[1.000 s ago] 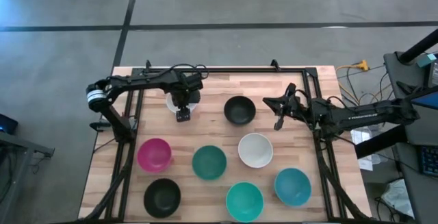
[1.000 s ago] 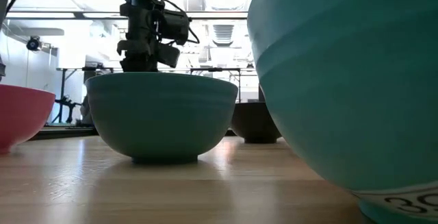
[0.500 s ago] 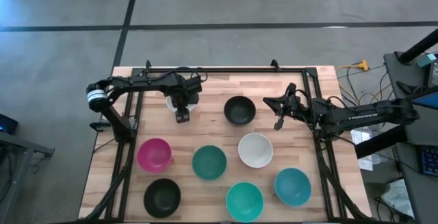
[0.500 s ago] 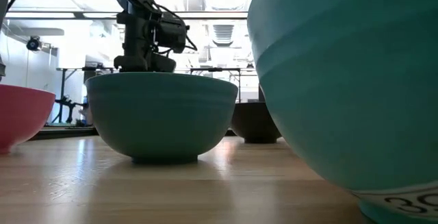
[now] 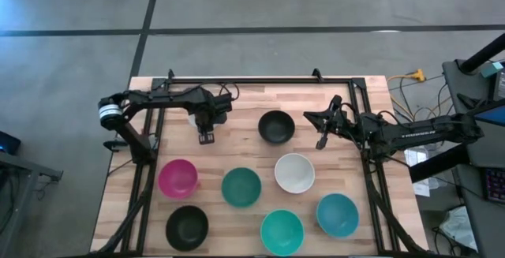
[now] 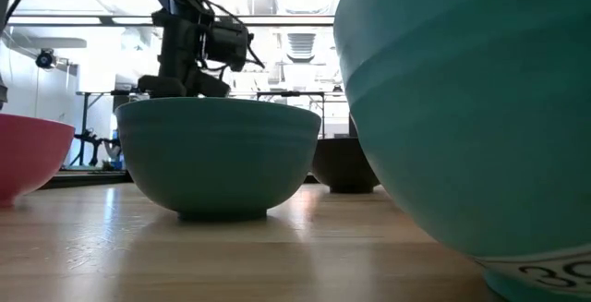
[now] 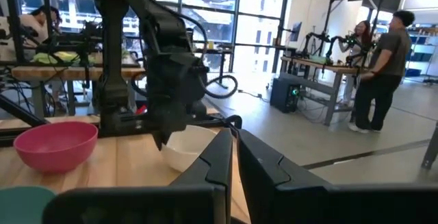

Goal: Nest bowls inside each other
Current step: Stack the left white bowl on top of the right white bowl

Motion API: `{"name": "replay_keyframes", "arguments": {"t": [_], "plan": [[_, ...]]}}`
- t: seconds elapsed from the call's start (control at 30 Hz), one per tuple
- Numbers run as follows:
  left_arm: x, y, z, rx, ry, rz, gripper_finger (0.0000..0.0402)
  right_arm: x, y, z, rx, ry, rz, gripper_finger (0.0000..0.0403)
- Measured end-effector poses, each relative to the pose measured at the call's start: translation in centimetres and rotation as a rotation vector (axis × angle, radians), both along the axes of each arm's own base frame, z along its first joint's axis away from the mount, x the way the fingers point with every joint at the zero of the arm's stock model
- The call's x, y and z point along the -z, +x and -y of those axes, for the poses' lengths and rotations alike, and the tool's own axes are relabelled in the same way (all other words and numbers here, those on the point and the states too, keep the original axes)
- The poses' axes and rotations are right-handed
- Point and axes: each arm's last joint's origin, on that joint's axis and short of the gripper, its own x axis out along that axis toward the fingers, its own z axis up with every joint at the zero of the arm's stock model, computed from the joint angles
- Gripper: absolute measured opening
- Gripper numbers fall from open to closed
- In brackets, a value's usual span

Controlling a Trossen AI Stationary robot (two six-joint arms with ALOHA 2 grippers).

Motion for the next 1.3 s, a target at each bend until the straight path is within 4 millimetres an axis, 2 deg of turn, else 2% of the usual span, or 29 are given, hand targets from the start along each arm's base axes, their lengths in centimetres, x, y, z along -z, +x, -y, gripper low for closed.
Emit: {"name": "replay_keyframes", "arguments": {"t": [0.13, 0.33, 0.57, 0.73, 0.87, 0.97, 1.07, 1.3], "plan": [[-1.5, 0.2, 1.5, 0.044, 0.02, 0.012, 0.0001, 0.0, 0.0, 0.0, 0.0, -0.001, 0.0, 0.0018], [-5.4, 0.5, 4.6, 0.145, 0.051, 0.11, 0.0001, 0.1, 0.0, 0.0, -0.002, 0.013, -0.001, 0.0018], [-11.2, 1.5, 10.4, 0.371, 0.074, 0.315, 0.0001, 0.6, 0.1, -0.2, -0.06, 0.04, -0.057, 0.0018], [-14.5, 2.1, 14.8, 0.677, 0.17, 0.465, 0.0, 0.1, 0.4, -0.2, -0.083, 0.092, -0.171, 0.0018], [-15.1, 2.1, 17.7, 0.989, 0.283, 0.521, 0.0, -0.3, 0.4, -0.2, -0.072, 0.119, -0.228, 0.0018], [-14.8, 2.4, 19.0, 1.163, 0.33, 0.525, 0.0, -0.4, 0.4, -0.2, -0.064, 0.127, -0.231, 0.0018], [-13.9, 3.7, 19.7, 1.254, 0.363, 0.511, 0.0, -0.2, 0.3, -0.1, -0.046, 0.119, -0.251, 0.0018], [-11.2, 8.5, 21.4, 1.36, 0.377, 0.425, 0.0, 0.2, 0.0, 0.5, 0.113, 0.107, -0.304, 0.0018]]}}
